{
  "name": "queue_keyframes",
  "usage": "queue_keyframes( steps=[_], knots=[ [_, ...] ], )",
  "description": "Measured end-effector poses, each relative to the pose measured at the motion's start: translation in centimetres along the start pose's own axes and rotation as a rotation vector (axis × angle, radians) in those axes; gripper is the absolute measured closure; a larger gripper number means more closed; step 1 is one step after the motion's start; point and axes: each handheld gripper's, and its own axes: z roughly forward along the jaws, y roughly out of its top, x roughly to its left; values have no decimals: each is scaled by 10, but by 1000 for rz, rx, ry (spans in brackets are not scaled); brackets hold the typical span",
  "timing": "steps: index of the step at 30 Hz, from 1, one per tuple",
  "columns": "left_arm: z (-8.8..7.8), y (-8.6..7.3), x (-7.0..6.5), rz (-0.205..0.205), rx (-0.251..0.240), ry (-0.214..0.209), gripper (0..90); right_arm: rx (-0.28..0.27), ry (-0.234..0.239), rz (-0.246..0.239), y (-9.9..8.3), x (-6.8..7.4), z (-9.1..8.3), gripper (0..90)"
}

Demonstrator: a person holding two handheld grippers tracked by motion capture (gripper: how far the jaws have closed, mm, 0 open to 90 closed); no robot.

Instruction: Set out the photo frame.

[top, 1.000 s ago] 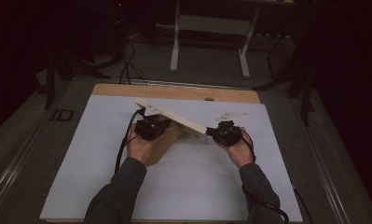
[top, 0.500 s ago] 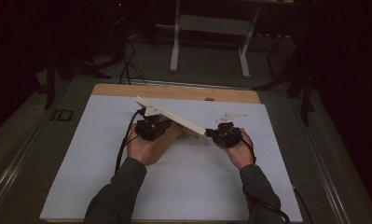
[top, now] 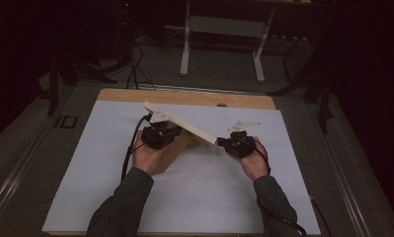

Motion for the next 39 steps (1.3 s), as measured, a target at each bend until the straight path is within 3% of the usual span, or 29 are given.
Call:
queue_keyframes(
  steps=[6,25,39],
  knots=[
    [1,1,-6,25,11,-7,900,-5,-2,-1,-1,2,0,898],
    [6,0,-5,23,20,-7,900,-9,16,-19,-5,11,1,899],
    [10,-1,-1,18,30,-9,900,17,46,-101,-1,28,2,898]
  ],
)
